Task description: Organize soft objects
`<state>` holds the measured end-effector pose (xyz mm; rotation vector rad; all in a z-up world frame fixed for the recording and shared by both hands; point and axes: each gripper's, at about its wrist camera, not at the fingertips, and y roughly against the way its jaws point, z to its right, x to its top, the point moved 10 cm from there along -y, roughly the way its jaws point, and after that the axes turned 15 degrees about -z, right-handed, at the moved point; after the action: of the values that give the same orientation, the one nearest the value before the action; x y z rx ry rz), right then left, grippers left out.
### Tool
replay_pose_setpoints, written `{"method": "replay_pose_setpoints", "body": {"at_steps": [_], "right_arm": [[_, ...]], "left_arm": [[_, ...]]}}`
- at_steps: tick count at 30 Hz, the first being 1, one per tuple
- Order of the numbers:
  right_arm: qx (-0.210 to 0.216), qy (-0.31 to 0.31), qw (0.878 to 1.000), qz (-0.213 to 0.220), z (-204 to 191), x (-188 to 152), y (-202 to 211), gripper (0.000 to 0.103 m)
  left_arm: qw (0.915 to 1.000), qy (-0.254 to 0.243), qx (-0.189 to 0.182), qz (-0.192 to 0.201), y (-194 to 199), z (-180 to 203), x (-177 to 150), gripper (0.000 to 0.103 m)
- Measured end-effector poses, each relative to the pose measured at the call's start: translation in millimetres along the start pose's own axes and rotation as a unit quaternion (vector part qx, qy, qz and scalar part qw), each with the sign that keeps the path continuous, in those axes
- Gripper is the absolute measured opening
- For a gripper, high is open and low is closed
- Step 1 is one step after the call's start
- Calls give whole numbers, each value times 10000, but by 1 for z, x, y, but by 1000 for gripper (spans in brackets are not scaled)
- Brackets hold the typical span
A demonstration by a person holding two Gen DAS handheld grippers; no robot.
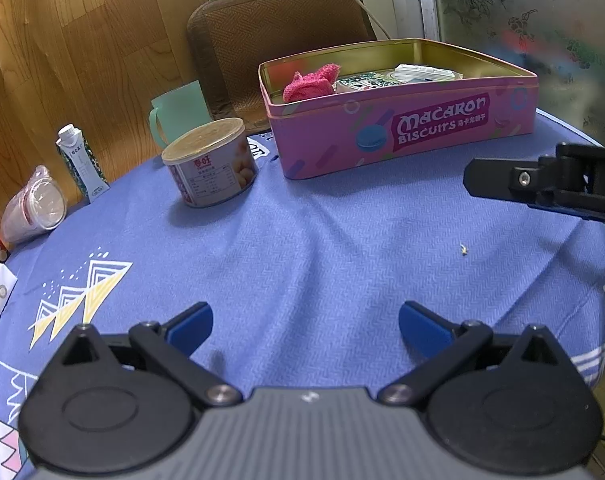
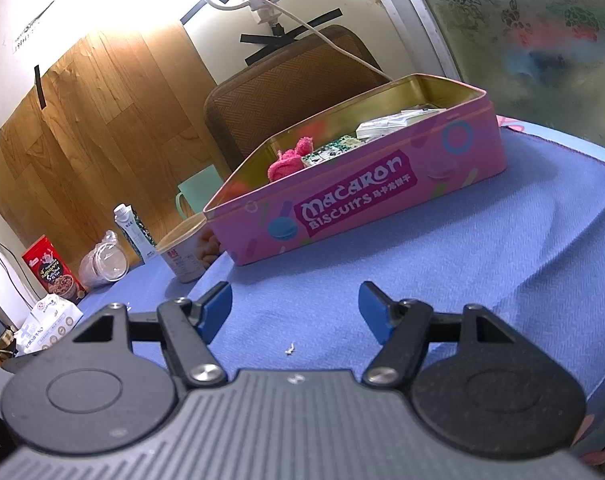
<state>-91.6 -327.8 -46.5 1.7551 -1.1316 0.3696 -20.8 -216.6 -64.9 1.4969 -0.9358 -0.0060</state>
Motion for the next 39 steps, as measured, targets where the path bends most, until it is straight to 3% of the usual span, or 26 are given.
{"method": "replay_pose_setpoints", "body": {"at_steps": [39], "right_arm": [[4,1,10000,-8,1,0,-1,73]], "left_arm": [[10000,53,66,-8,0,2,-1,103]]}}
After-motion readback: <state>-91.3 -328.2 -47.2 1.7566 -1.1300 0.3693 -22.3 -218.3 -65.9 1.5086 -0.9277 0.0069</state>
